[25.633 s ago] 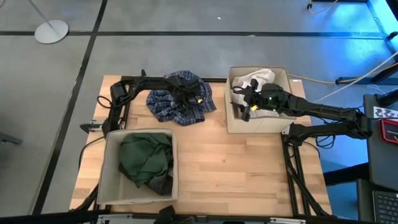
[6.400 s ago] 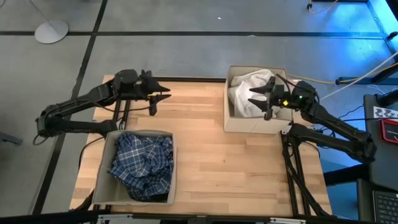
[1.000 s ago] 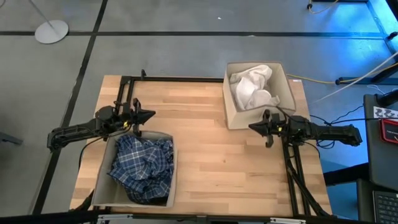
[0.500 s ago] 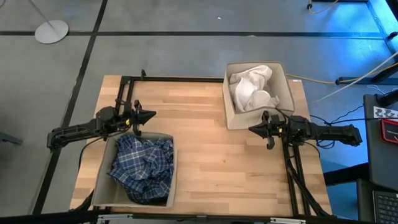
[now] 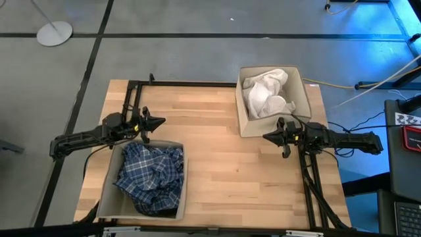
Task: Sort clothes
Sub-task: Return to Home Position
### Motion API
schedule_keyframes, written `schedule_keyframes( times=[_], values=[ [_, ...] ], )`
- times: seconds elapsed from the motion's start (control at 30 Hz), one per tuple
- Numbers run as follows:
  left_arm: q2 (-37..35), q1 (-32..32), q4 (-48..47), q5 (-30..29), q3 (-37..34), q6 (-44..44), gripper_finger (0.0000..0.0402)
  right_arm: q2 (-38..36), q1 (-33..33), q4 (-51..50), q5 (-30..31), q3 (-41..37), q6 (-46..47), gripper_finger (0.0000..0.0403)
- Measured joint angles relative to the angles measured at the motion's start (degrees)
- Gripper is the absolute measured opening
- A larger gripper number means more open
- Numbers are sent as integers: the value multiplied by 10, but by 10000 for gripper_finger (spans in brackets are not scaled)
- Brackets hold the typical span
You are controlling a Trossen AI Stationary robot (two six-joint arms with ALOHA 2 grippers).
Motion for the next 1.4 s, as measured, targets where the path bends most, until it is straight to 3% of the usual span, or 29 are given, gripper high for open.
schedule_keyframes(
  times=[0.5,1.4],
  values=[
    [0,0,-10,1,0,-57,4,0,0,0,0,0,0,12],
    [0,0,-5,1,0,-56,4,0,0,1,0,0,0,12]
  ],
)
